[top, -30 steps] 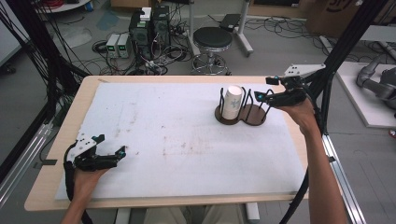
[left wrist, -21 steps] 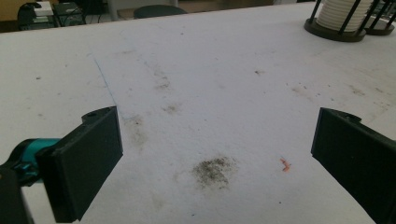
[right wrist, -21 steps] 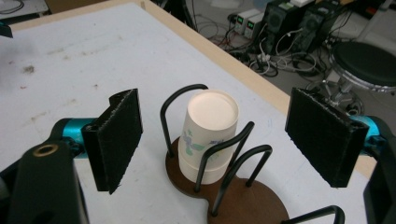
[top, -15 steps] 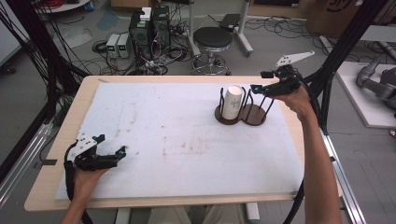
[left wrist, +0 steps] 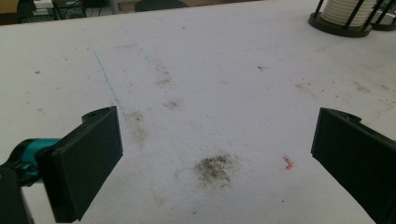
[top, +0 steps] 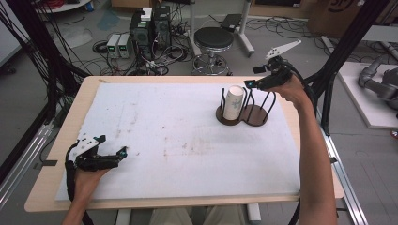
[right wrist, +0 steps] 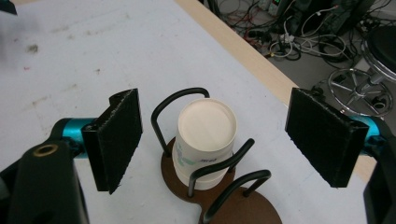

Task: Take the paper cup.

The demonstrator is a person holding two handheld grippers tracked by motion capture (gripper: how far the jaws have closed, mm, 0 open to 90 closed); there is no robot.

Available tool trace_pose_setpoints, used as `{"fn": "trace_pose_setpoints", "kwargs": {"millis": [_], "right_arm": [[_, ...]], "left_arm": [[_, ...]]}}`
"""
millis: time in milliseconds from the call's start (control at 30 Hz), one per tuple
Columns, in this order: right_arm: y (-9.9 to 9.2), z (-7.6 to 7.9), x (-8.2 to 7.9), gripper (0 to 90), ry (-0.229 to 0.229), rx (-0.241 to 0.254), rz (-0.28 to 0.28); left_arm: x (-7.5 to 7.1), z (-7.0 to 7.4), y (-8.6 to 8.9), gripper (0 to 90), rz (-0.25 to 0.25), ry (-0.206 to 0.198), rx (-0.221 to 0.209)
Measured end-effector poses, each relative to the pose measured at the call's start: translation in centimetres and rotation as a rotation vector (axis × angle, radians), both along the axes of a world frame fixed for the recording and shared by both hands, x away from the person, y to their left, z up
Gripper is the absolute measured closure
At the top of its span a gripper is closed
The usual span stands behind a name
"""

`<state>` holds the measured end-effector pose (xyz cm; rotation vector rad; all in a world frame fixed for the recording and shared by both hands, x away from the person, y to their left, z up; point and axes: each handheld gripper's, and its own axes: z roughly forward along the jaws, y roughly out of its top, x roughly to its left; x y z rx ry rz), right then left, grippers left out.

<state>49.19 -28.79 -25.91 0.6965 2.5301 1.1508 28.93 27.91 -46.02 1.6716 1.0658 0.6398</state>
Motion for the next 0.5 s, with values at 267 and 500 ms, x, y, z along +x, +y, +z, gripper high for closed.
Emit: {"fn": "trace_pose_setpoints", "kwargs": {"millis": [267, 500], "right_arm": [[1.9, -0.2, 1.6, 19.3, 0.044, -0.1, 0.049], [3.6, -0.2, 2.9, 19.7, 0.079, -0.191, 0.078]], "left_arm": [[0.0, 0.0, -0.1, 1.9, 0.004, -0.004, 0.014], [0.0, 0.0, -0.2, 1.9, 0.007, 0.003, 0.018]]}}
